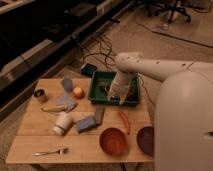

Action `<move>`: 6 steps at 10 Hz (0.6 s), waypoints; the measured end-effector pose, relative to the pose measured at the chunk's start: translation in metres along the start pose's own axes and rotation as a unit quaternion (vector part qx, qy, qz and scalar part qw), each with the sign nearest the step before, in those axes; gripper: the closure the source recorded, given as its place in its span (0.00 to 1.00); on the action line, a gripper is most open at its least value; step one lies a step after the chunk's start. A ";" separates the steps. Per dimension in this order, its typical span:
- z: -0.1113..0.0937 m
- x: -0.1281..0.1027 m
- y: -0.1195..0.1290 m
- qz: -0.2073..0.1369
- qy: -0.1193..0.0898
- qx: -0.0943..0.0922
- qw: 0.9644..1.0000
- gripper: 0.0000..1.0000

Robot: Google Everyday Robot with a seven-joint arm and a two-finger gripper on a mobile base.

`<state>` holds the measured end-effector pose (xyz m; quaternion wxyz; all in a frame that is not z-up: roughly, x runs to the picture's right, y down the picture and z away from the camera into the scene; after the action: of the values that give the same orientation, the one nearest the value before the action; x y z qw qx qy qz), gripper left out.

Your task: Place eraser in metal cup

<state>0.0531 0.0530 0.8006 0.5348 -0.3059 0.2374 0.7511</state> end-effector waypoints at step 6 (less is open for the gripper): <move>0.017 0.001 0.052 -0.039 0.031 0.009 0.999 0.50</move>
<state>-0.0001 0.0485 0.8133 0.5589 -0.3332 0.2485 0.7175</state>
